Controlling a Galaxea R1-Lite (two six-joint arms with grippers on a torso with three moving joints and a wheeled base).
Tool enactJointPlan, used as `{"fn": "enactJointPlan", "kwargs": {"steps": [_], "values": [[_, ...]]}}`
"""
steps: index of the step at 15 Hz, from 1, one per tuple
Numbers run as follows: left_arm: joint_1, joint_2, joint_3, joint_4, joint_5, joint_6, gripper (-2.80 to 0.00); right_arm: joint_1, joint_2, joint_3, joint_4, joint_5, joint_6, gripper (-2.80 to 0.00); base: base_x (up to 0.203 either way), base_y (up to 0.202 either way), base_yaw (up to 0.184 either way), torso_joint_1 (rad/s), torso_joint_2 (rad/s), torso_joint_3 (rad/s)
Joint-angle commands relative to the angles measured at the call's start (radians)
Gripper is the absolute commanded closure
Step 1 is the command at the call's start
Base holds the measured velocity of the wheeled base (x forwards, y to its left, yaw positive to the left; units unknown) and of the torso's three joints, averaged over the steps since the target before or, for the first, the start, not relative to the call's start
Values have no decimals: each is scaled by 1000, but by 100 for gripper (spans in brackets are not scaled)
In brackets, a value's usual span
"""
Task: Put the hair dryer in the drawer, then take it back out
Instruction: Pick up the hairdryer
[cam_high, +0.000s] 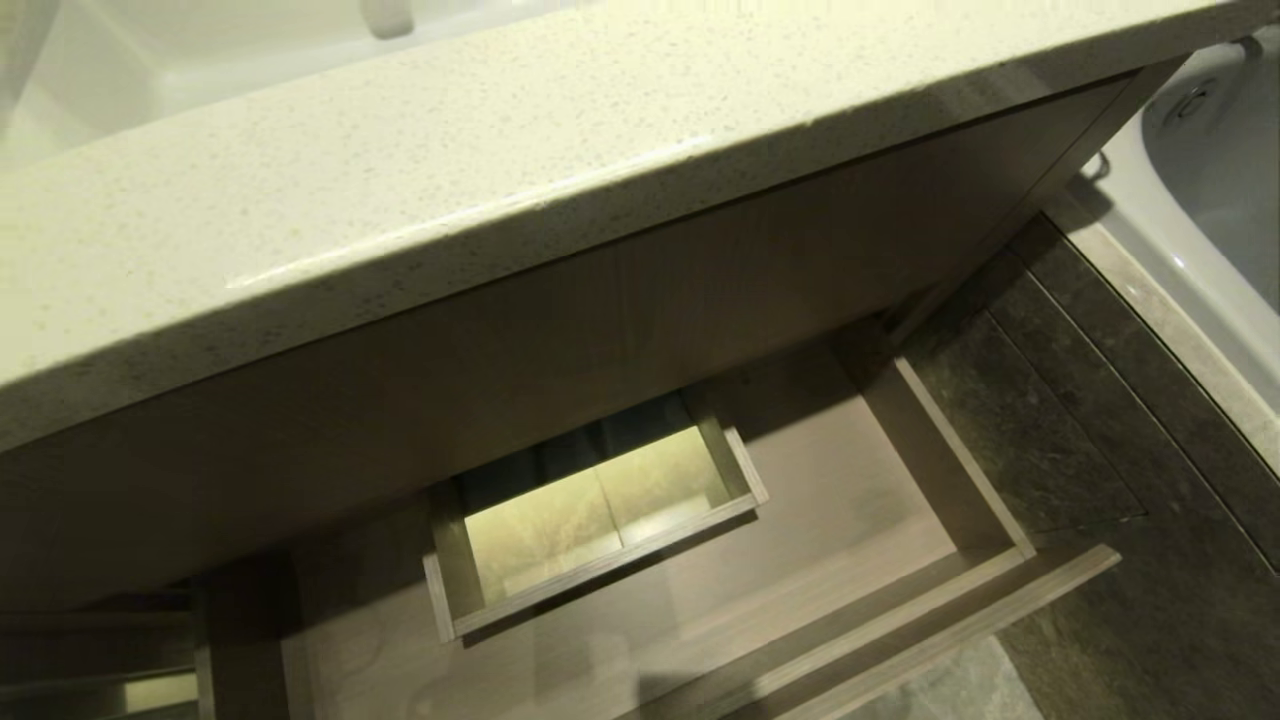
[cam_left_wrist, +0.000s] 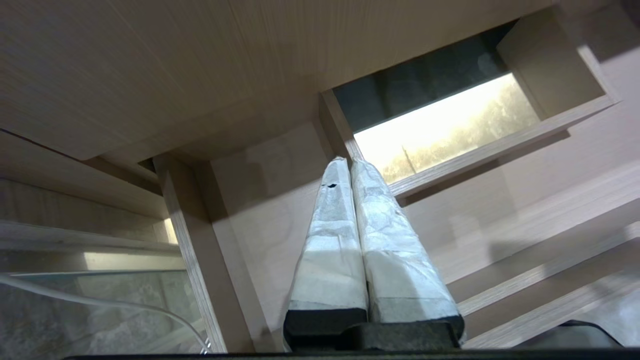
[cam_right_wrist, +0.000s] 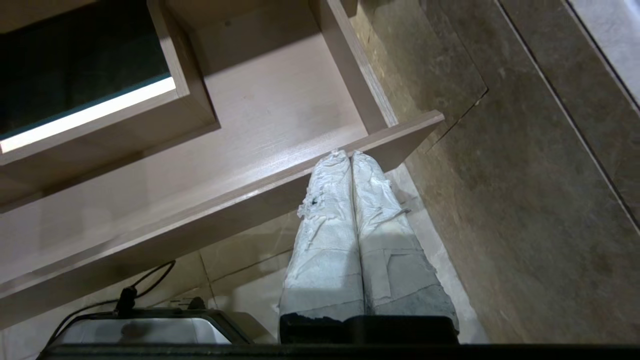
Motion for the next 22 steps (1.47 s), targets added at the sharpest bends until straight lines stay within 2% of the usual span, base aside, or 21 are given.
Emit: {"fn": "enactJointPlan", "kwargs": {"steps": [1, 14, 22], "values": [[0, 0, 0, -1, 0, -1, 0, 0, 3, 2, 0, 0, 0, 0, 0, 0, 0, 3, 2, 178], [0, 0, 0, -1, -1, 7, 0, 0, 2, 2, 0, 0, 0, 0, 0, 0, 0, 2, 1, 200], [0, 0, 0, -1, 0, 1, 0, 0, 3, 2, 0, -2, -5, 0, 0, 0, 0, 2, 1, 33]]}}
